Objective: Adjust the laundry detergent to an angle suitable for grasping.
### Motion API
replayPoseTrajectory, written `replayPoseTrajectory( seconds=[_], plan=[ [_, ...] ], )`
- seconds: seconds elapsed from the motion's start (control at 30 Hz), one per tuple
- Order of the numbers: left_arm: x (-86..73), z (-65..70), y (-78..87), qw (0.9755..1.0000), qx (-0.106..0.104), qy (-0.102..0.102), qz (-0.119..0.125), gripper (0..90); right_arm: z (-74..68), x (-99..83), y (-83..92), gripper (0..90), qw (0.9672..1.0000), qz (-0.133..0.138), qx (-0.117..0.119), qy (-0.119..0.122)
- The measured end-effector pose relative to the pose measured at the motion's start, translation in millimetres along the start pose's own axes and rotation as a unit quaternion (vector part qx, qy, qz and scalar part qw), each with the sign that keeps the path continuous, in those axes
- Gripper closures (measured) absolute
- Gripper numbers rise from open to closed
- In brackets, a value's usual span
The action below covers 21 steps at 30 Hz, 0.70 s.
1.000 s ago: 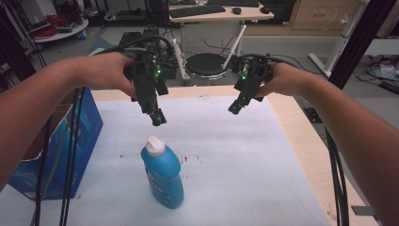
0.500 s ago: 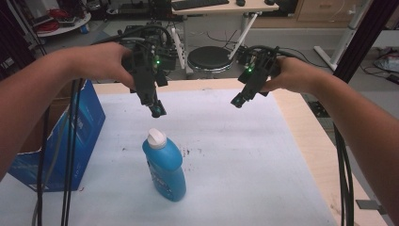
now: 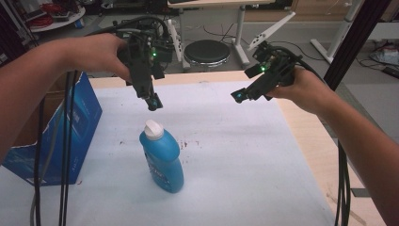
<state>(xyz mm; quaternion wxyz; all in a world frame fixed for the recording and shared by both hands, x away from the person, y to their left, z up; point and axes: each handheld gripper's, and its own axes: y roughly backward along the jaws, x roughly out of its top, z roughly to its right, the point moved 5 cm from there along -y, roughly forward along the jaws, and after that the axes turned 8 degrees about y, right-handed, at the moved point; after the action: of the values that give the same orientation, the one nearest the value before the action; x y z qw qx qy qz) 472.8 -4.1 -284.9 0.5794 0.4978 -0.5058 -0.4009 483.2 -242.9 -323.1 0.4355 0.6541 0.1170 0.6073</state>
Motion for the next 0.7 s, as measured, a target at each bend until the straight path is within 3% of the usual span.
replayPoseTrajectory(
  seconds=[0.1,0.13,0.33,0.7],
  plan=[
    [0.4,-0.3,-0.6,1.0,0.0,-0.001,0.001,2.0,-9.6,-9.8,4.1,3.1,0.9994,0.026,-0.021,-0.011],
    [0.6,-0.3,-0.7,1.0,-0.001,-0.001,0.0,2.0,-16.6,-16.7,6.4,3.1,0.9983,0.047,-0.029,-0.018],
    [0.9,0.0,-1.8,1.0,-0.002,-0.001,-0.003,2.0,-34.9,-31.2,8.8,3.2,0.996,0.079,-0.018,-0.038],
    [1.6,-0.2,-4.6,1.0,-0.003,-0.003,-0.007,2.0,-75.6,-55.1,10.8,3.1,0.9895,0.127,-0.039,-0.057]
  ],
)
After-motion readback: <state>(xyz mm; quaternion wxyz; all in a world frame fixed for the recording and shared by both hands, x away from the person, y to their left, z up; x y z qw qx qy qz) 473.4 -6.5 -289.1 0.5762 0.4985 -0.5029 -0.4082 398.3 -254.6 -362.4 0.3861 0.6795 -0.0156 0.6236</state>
